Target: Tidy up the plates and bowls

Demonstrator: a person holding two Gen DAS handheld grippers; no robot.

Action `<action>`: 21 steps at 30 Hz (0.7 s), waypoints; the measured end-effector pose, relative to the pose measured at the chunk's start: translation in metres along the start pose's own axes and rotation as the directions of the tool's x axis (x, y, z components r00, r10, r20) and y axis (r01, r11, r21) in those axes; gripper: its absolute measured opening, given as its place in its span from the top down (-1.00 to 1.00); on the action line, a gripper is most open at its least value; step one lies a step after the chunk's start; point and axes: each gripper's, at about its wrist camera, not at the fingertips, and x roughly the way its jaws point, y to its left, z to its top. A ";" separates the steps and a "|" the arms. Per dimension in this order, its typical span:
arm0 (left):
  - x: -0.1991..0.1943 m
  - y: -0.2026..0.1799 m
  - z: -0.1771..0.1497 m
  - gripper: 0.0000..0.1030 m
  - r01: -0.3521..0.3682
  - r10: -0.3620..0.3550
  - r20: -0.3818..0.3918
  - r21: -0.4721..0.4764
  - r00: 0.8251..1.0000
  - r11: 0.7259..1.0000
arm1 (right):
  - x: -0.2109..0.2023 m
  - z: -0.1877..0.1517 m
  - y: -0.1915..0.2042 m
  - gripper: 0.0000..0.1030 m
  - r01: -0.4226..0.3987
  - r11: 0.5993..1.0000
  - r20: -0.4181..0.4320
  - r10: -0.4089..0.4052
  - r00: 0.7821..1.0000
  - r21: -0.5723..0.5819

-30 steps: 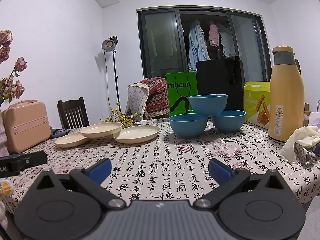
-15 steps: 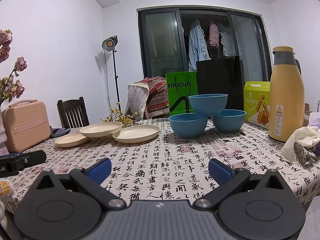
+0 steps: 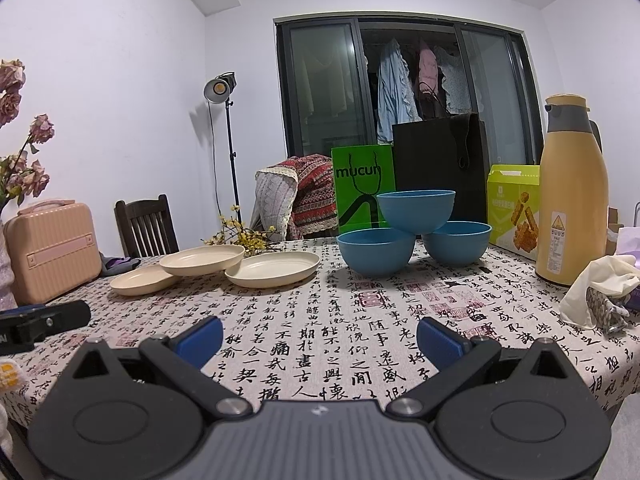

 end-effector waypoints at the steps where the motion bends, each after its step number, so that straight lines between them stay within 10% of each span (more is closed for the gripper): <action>1: 0.000 0.000 0.000 -1.00 0.000 0.000 0.001 -0.001 1.000 1.000 | 0.000 0.000 0.000 -1.00 0.001 1.000 0.000 -0.001 1.000 0.000; 21: -0.003 -0.001 -0.001 -1.00 0.000 0.000 0.007 -0.001 1.000 1.000 | -0.002 0.001 -0.001 -1.00 0.000 1.000 0.003 0.000 1.000 -0.001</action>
